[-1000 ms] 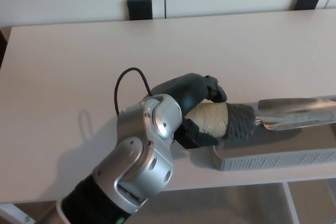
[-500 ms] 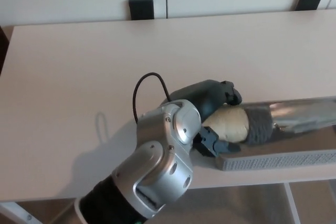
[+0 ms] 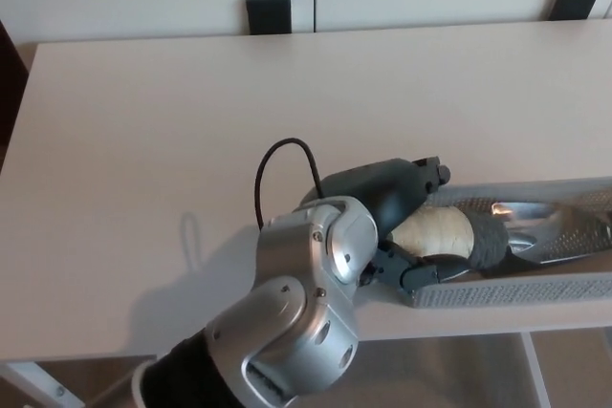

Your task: The robot walks towards a desk on which a shovel is kept on the left hand side and a container is kept on the right hand side. The robot picks up the shovel using its left hand and places it in the container.

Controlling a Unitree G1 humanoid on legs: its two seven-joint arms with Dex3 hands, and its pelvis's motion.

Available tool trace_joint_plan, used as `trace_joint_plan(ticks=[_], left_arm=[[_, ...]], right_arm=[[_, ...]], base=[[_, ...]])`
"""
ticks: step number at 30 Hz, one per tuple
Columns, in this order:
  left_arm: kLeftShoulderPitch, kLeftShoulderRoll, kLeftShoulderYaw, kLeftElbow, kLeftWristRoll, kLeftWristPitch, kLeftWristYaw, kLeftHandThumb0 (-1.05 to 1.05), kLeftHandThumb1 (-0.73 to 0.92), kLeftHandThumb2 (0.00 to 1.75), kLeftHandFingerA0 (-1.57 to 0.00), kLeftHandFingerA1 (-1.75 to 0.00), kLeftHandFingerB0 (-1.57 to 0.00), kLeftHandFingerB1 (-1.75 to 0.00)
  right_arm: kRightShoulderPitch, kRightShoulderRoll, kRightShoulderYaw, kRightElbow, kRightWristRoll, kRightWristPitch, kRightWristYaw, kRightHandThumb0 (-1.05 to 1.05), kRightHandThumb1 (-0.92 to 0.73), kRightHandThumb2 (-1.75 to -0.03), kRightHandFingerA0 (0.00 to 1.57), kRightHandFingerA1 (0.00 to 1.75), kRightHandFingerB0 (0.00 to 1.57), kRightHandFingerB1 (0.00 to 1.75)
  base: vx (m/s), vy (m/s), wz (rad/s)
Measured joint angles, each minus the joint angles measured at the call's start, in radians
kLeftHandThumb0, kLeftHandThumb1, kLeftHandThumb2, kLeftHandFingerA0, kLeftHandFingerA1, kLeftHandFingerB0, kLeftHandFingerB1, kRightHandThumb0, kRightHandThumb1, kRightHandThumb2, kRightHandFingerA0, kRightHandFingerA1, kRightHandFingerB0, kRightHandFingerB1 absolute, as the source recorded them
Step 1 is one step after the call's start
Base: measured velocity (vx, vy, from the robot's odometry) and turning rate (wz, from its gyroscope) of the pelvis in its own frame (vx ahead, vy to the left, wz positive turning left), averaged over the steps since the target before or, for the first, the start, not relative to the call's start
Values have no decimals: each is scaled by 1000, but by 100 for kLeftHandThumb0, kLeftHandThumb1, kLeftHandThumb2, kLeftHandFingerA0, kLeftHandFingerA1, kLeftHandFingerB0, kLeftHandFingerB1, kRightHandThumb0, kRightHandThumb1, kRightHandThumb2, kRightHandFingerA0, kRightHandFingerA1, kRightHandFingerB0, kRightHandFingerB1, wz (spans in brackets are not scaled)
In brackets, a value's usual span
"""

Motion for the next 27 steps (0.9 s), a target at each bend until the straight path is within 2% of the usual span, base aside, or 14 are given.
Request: trace_joint_plan(ticks=[1,5,6,11,12,14,15,16,21,22,24,25,26,27], left_arm=[[1,5,5,-17,-1,3,-3,-100,67,101,-5,-9,-11,-7],[-2,29,38,-134,1,5,-5,-101,66,102,-3,-3,-7,-4],[-4,29,44,-162,1,5,-5,-91,59,103,0,-8,0,-12],[-33,44,93,-314,1,5,-8,-98,65,104,0,0,-1,-6],[-38,51,109,-353,0,5,-8,-90,58,102,0,-7,0,-13],[-46,67,137,-415,0,5,-10,-87,57,100,0,-9,0,-14],[-48,77,155,-451,-1,5,-13,-88,57,99,0,-8,0,-13],[-48,83,170,-474,-2,5,-17,-89,57,98,0,-6,-1,-13],[-20,112,332,-583,-37,-17,-48,-91,55,96,-4,0,-9,-14],[-4,120,368,-594,-52,-20,-53,-85,60,59,0,-27,-5,-27],[26,138,428,-609,-80,-28,-61,-89,64,59,-2,-32,-9,-28],[44,146,457,-613,-95,-30,-64,-90,57,64,0,-29,-7,-30],[66,155,488,-616,-113,-31,-68,-82,48,90,-3,-22,-6,-21],[90,164,520,-618,-131,-32,-73,-82,48,90,-3,-22,-6,-21]], right_arm=[[1,-1,1,-1,0,0,0,-46,-68,-60,66,55,47,41],[0,-2,6,-2,0,0,1,-45,-68,-60,66,55,47,41],[-1,-2,6,-2,0,0,2,-45,-68,-60,66,53,48,40],[-2,-2,10,-3,-1,2,1,-44,-69,-60,65,54,46,40],[-2,-2,12,-3,-2,2,1,-44,-68,-60,66,54,46,40],[-2,-2,15,-2,-2,3,1,-44,-68,-60,67,55,47,41],[-2,-2,16,-2,-3,3,1,-50,-55,-85,62,64,42,53],[-2,-2,17,-2,-3,3,1,-45,-68,-60,67,54,47,40],[0,-2,21,-2,-3,3,1,-45,-67,-60,66,53,45,39],[1,-2,22,-2,-3,3,1,-44,-67,-60,65,55,45,40],[1,-2,22,-2,-3,3,2,-43,-66,-59,64,54,45,40],[2,-2,22,-1,-3,3,1,-43,-67,-60,63,53,46,40],[2,-2,22,-1,-3,3,1,-50,-55,-86,55,61,39,52],[1,-2,22,0,-3,3,1,-50,-55,-86,55,61,39,52]], base=[[0,0,0],[0,0,0],[0,0,0],[0,0,0],[0,0,0],[0,0,0],[0,0,0],[0,0,0],[0,0,0],[0,0,0],[0,0,0],[0,0,0],[0,0,0],[0,0,0]])
